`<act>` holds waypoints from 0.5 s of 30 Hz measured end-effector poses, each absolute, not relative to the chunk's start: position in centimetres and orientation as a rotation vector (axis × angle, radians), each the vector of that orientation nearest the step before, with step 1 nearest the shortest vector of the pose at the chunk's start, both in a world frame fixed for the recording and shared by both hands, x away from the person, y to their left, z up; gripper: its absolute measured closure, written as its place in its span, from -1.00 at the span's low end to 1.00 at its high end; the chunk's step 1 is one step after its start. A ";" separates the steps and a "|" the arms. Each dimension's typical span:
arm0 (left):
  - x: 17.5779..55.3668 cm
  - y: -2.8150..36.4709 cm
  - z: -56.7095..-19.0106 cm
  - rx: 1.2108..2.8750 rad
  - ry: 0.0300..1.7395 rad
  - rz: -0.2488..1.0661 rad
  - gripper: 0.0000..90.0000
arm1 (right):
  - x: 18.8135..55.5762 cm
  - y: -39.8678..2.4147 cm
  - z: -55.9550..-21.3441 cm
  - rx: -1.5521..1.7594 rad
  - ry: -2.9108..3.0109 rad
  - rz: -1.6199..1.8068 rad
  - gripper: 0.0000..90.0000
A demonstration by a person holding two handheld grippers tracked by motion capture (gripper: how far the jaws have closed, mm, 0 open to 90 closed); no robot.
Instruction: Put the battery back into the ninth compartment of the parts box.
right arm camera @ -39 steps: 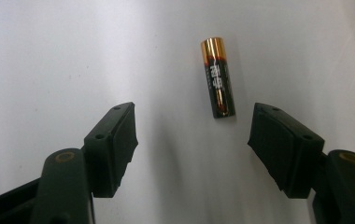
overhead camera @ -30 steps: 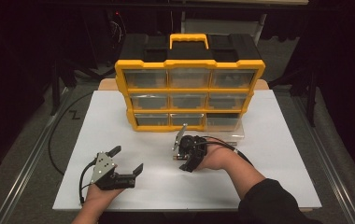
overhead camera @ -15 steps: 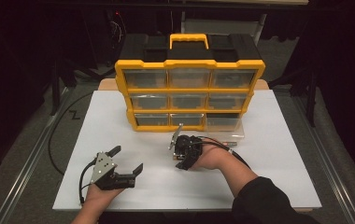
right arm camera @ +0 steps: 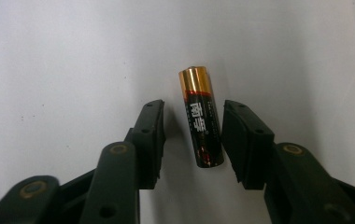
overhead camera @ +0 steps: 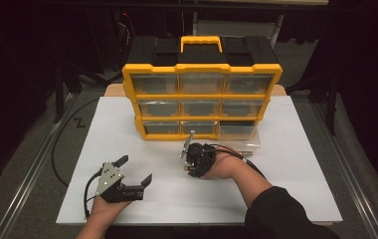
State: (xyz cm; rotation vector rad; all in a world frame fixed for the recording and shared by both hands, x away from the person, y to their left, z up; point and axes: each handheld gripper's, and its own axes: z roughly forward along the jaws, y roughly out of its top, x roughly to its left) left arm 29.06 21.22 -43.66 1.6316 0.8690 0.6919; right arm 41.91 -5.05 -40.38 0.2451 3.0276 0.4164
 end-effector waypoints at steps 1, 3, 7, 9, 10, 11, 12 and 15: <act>29.1 21.2 -43.7 1.631 0.869 0.692 -0.99 | 41.9 -5.0 -40.4 0.246 3.029 0.419 0.43; 29.1 21.2 -43.7 1.632 0.872 0.690 -0.99 | 41.9 -5.1 -40.4 0.242 3.029 0.421 0.51; 29.0 21.2 -43.7 1.632 0.871 0.691 -0.99 | 41.9 -5.2 -40.3 0.234 3.030 0.410 0.74; 29.0 21.2 -43.7 1.631 0.870 0.692 -0.99 | 41.8 -5.2 -40.3 0.217 3.032 0.407 0.75; 29.0 21.2 -43.7 1.632 0.873 0.691 -0.99 | 41.8 -5.2 -40.3 0.214 3.036 0.406 0.75; 29.0 21.2 -43.7 1.632 0.872 0.691 -0.99 | 41.8 -5.2 -40.2 0.218 3.042 0.404 0.75; 29.0 21.3 -43.7 1.633 0.871 0.691 -0.99 | 41.7 -5.2 -40.2 0.205 3.047 0.399 0.75; 29.1 21.2 -43.7 1.633 0.872 0.691 -0.99 | 41.5 -5.3 -40.1 0.191 3.063 0.408 0.75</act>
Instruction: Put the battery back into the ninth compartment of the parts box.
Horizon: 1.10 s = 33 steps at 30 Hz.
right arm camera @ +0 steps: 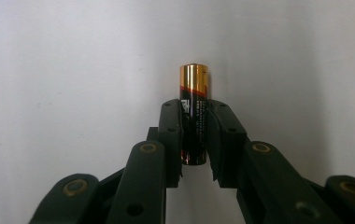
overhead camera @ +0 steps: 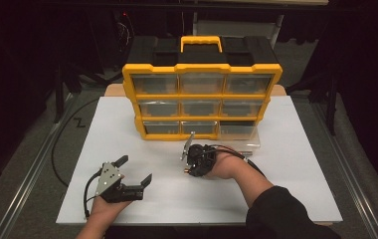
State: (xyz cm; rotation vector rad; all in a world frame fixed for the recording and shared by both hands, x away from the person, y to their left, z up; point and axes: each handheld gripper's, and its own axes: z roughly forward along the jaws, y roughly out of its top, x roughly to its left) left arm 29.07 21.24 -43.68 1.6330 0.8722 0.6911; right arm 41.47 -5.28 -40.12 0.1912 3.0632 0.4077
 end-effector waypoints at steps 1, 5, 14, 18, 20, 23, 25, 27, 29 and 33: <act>29.1 21.2 -43.7 1.634 0.872 0.690 -0.99 | 41.4 -5.3 -40.1 0.186 3.065 0.405 0.75; 29.0 21.2 -43.7 1.632 0.870 0.692 -0.99 | 41.3 -5.6 -39.7 0.174 3.074 0.414 0.75; 29.0 21.2 -43.7 1.632 0.873 0.693 -0.99 | 40.8 -6.4 -39.0 0.148 3.096 0.407 0.75; 29.1 21.2 -43.7 1.632 0.874 0.693 -0.99 | 40.6 -7.0 -39.0 0.137 3.101 0.416 0.75; 29.0 21.2 -43.7 1.632 0.873 0.694 -0.99 | 40.6 -7.3 -38.9 0.127 3.104 0.406 0.75; 29.1 21.2 -43.7 1.635 0.873 0.694 -0.99 | 40.5 -7.9 -38.8 0.125 3.101 0.411 0.75; 29.1 21.2 -43.7 1.636 0.874 0.693 -0.99 | 40.4 -8.3 -38.8 0.129 3.105 0.401 0.75; 29.1 21.2 -43.7 1.635 0.873 0.693 -0.99 | 40.3 -8.7 -38.8 0.138 3.106 0.392 0.75; 29.1 21.2 -43.7 1.634 0.875 0.693 -0.99 | 40.3 -9.1 -38.8 0.142 3.106 0.388 0.75; 29.1 21.2 -43.7 1.634 0.878 0.694 -0.99 | 40.1 -9.8 -38.8 0.149 3.104 0.387 0.75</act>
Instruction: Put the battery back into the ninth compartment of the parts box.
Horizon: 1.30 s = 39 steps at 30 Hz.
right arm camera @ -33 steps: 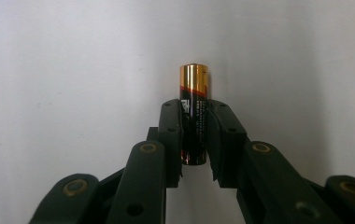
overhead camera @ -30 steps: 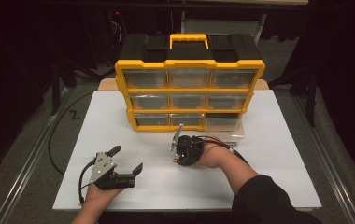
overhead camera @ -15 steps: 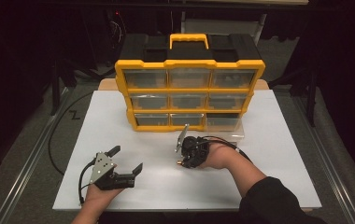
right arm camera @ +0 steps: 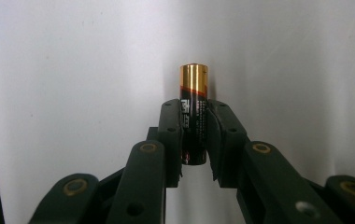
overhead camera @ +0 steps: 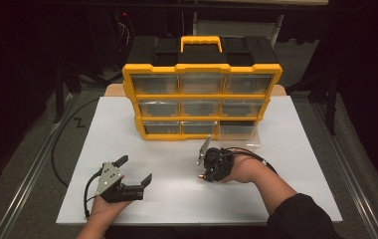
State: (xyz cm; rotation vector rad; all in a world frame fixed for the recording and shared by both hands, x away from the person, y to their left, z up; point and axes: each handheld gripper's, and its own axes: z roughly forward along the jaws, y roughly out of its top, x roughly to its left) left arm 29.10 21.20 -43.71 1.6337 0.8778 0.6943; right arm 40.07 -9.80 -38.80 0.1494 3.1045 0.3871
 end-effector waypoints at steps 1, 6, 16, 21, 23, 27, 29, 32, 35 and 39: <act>29.1 21.2 -43.7 1.634 0.878 0.695 -0.99 | 40.0 -9.9 -38.8 0.150 3.106 0.383 0.75; 29.1 21.1 -43.8 1.638 0.877 0.695 -0.99 | 39.9 -10.8 -38.8 0.166 3.103 0.374 0.75; 29.1 21.1 -43.8 1.638 0.877 0.693 -0.99 | 39.7 -12.6 -38.6 0.202 3.097 0.372 0.75; 29.1 21.1 -43.8 1.636 0.877 0.695 -0.99 | 39.7 -13.7 -38.5 0.215 3.088 0.380 0.75; 29.1 21.1 -43.8 1.636 0.878 0.694 -0.99 | 39.6 -14.0 -38.4 0.234 3.088 0.377 0.75; 29.1 21.1 -43.8 1.636 0.878 0.695 -0.99 | 39.6 -14.7 -38.2 0.249 3.087 0.385 0.75; 29.1 21.1 -43.8 1.636 0.878 0.697 -0.99 | 39.6 -15.0 -38.2 0.252 3.086 0.377 0.75; 29.1 21.1 -43.7 1.633 0.880 0.696 -0.99 | 39.5 -15.6 -38.1 0.260 3.081 0.383 0.75; 29.1 21.1 -43.8 1.635 0.882 0.693 -0.99 | 39.5 -16.2 -38.0 0.272 3.078 0.371 0.75; 29.2 21.1 -43.8 1.633 0.880 0.692 -0.99 | 39.5 -16.9 -37.8 0.283 3.077 0.364 0.75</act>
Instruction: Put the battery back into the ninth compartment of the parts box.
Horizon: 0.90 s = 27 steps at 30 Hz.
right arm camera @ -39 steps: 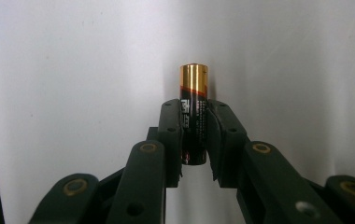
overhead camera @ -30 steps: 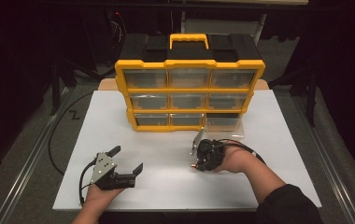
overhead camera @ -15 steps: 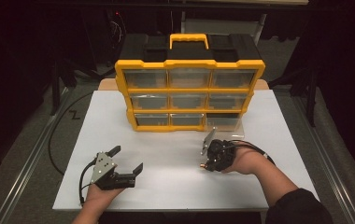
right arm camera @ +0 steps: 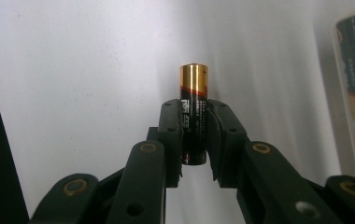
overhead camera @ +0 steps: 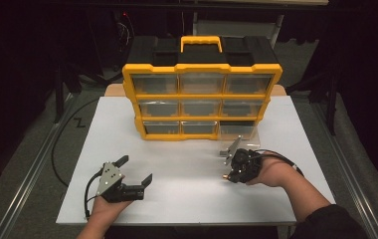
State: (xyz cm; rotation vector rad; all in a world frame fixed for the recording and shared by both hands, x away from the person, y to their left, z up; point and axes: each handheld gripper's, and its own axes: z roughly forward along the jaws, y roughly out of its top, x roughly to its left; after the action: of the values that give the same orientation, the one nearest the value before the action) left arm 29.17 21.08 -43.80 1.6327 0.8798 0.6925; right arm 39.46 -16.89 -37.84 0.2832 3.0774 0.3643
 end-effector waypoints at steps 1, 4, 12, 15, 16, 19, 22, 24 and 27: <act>29.2 21.1 -43.8 1.634 0.880 0.692 -0.99 | 39.5 -17.0 -37.8 0.272 3.073 0.366 0.75; 29.1 21.1 -43.8 1.633 0.878 0.695 -0.99 | 39.5 -17.4 -37.7 0.271 3.070 0.361 0.75; 29.1 21.1 -43.8 1.634 0.877 0.696 -0.99 | 39.5 -18.2 -37.1 0.288 3.059 0.345 0.75; 29.1 21.1 -43.8 1.634 0.877 0.697 -0.99 | 39.6 -18.5 -36.8 0.274 3.054 0.345 0.75; 29.1 21.1 -43.8 1.634 0.877 0.697 -0.99 | 39.5 -18.5 -36.6 0.282 3.053 0.343 0.75; 29.1 21.1 -43.8 1.635 0.876 0.696 -0.99 | 39.6 -18.8 -36.2 0.268 3.047 0.344 0.75; 29.1 21.1 -43.7 1.634 0.876 0.698 -0.99 | 39.7 -19.0 -35.9 0.274 3.038 0.335 0.75; 29.1 21.1 -43.7 1.633 0.877 0.697 -0.99 | 39.8 -19.1 -35.6 0.280 3.036 0.335 0.75; 29.1 21.1 -43.7 1.633 0.876 0.697 -0.99 | 39.9 -19.2 -35.0 0.268 3.032 0.336 0.75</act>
State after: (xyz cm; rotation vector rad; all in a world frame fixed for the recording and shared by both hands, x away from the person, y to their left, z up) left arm 29.05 21.11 -43.73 1.6332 0.8764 0.6965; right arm 39.87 -19.21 -35.04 0.2680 3.0317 0.3358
